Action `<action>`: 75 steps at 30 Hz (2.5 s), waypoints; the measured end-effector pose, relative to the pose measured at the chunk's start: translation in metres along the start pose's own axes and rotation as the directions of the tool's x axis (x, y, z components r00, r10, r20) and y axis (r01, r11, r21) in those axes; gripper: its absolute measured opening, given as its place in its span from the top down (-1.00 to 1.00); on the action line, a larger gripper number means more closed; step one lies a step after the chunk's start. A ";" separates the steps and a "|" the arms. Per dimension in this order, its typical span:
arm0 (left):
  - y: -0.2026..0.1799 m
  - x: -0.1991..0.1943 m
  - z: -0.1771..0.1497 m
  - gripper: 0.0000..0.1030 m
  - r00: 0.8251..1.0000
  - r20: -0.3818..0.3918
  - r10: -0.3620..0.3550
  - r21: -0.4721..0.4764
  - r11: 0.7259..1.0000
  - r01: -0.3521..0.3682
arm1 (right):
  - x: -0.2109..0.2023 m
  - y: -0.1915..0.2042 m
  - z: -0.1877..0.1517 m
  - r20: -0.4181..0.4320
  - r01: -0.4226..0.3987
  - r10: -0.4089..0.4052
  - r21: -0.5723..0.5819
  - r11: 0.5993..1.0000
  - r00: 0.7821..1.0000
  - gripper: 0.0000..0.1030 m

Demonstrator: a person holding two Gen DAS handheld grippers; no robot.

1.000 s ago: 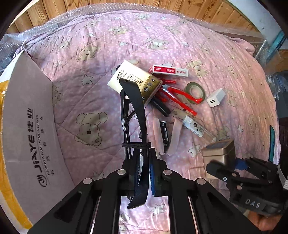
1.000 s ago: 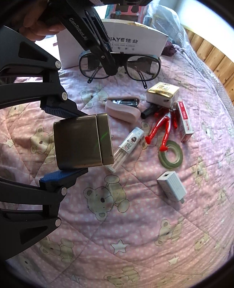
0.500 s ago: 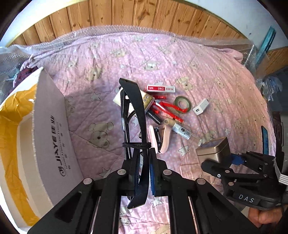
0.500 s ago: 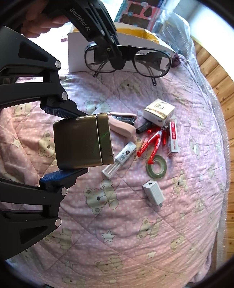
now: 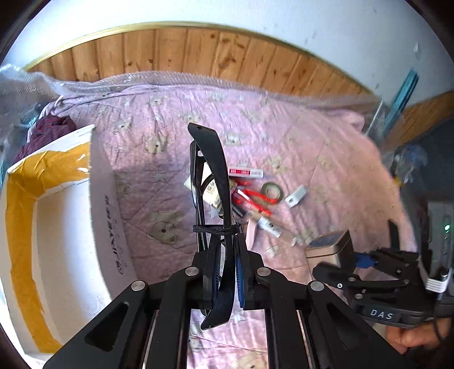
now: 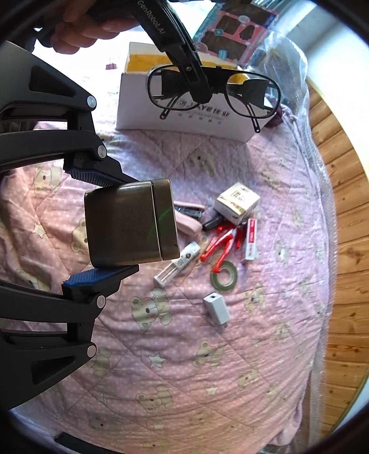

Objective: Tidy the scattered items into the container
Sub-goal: 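Lift and carry the glasses and tin toward the white box with both tools, then lower the glasses and tin into the white box with both tools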

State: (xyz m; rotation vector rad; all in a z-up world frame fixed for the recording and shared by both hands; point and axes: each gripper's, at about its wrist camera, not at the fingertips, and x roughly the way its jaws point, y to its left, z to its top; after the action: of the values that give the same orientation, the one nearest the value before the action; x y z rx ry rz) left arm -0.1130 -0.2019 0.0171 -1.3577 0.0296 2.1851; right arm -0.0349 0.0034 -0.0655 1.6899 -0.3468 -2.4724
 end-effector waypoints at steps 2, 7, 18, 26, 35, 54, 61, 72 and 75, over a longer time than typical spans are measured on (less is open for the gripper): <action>0.006 -0.010 0.000 0.80 1.000 0.005 -0.020 -0.013 1.000 0.020 | -0.006 0.006 0.002 0.010 -0.005 0.005 -0.012 1.000 1.000 -0.03; 0.012 -0.030 -0.006 0.80 1.000 -0.002 -0.001 -0.004 1.000 0.001 | -0.020 0.023 0.007 0.035 -0.020 0.021 -0.043 0.999 0.999 -0.03; 0.018 -0.065 -0.018 0.80 0.999 0.035 0.026 -0.019 0.999 -0.026 | -0.035 0.057 0.019 0.044 -0.037 0.043 -0.131 0.991 0.998 -0.03; 0.029 -0.088 -0.022 0.80 0.997 0.069 0.036 -0.051 0.998 -0.033 | -0.048 0.088 0.035 0.056 -0.061 0.075 -0.209 0.976 0.996 -0.03; 0.051 -0.106 -0.026 0.80 0.994 0.090 0.057 -0.103 0.994 -0.048 | -0.052 0.124 0.051 0.053 -0.086 0.106 -0.296 0.951 0.993 -0.03; 0.092 -0.121 -0.026 0.80 0.974 0.077 0.212 -0.151 0.968 -0.199 | -0.045 0.197 0.074 0.024 -0.124 0.148 -0.428 0.895 0.989 -0.03; 0.110 -0.124 -0.028 0.80 0.973 0.068 0.220 -0.186 0.961 -0.204 | -0.027 0.231 0.072 -0.017 -0.145 0.156 -0.480 0.865 0.988 -0.04; 0.142 -0.129 -0.037 0.80 0.969 0.042 0.242 -0.244 0.943 -0.225 | 0.000 0.274 0.069 -0.085 -0.174 0.152 -0.534 0.827 0.985 -0.04; 0.151 -0.128 -0.040 0.80 0.969 0.030 0.245 -0.256 0.939 -0.229 | 0.009 0.282 0.068 -0.102 -0.178 0.146 -0.544 0.820 0.984 -0.04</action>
State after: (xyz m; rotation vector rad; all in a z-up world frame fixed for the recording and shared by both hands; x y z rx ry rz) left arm -0.1088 -0.3980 0.0638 -1.4877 -0.1161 2.5008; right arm -0.1085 -0.2634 0.0234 1.4065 0.2144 -2.1091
